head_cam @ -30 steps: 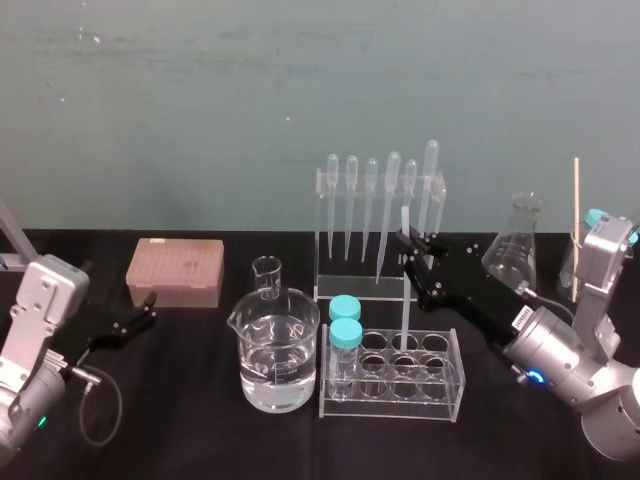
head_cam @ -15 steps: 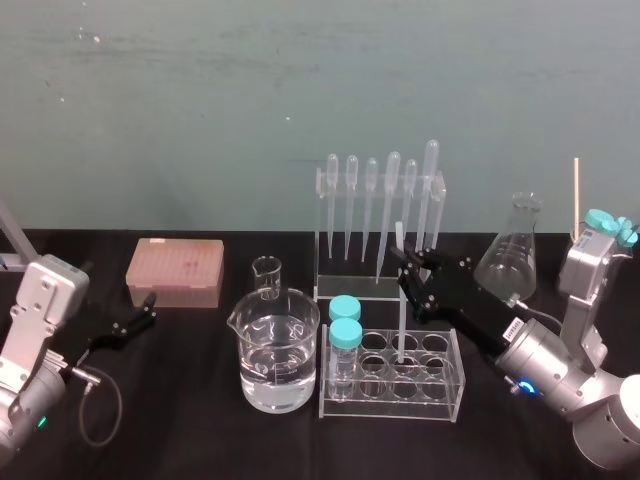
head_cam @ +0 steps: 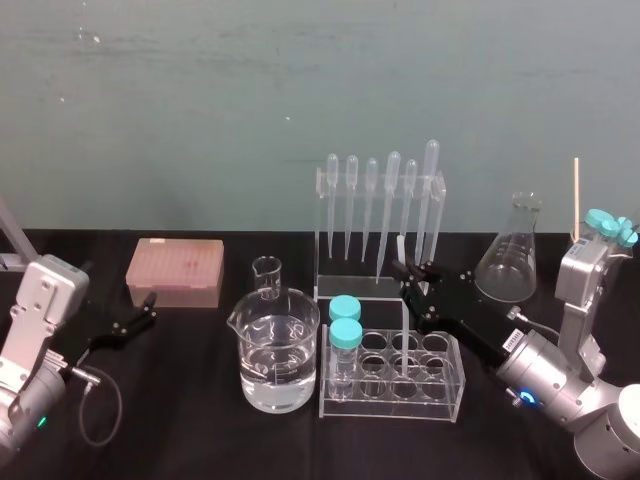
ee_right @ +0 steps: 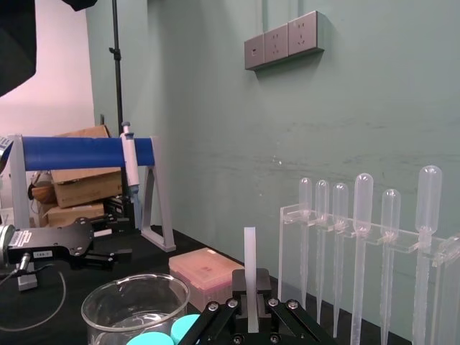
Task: Pick up the stirring rod with one hand, then place it down.
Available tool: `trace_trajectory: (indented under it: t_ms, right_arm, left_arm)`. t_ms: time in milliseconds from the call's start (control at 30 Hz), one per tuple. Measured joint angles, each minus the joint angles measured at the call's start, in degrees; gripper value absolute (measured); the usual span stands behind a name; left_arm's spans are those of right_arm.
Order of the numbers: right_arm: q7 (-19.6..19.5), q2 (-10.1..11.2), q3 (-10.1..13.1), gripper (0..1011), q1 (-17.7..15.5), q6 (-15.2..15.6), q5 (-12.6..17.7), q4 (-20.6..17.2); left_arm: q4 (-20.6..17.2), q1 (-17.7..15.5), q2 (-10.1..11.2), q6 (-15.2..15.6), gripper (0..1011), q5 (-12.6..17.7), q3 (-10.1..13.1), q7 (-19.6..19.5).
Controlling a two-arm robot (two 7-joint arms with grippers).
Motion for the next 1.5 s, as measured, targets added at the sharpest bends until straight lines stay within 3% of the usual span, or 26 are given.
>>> trace_trajectory:
  t_ms: [433, 1300, 1400, 1500]
  right_arm:
    - [-0.1, 0.0, 0.1, 69, -0.1, 0.1, -0.1, -0.1]
    - [-0.2, 0.0, 0.1, 882, -0.1, 0.2, 0.0, -0.2]
    - [-2.4, 0.2, 0.3, 947, -0.4, 0.7, -1.1, -1.2]
    - [-8.5, 0.1, 1.6, 1002, -1.4, 1.0, -4.0, -2.3]
  left_arm:
    - [0.0, 0.0, 0.0, 0.0, 1000, 0.0, 0.0, 0.0]
    - [0.0, 0.0, 0.0, 0.0, 1000, 0.0, 0.0, 0.0]
    - [0.0, 0.0, 0.0, 0.0, 1000, 0.0, 0.0, 0.0]
    - [0.0, 0.0, 0.0, 0.0, 1000, 0.0, 0.0, 0.0]
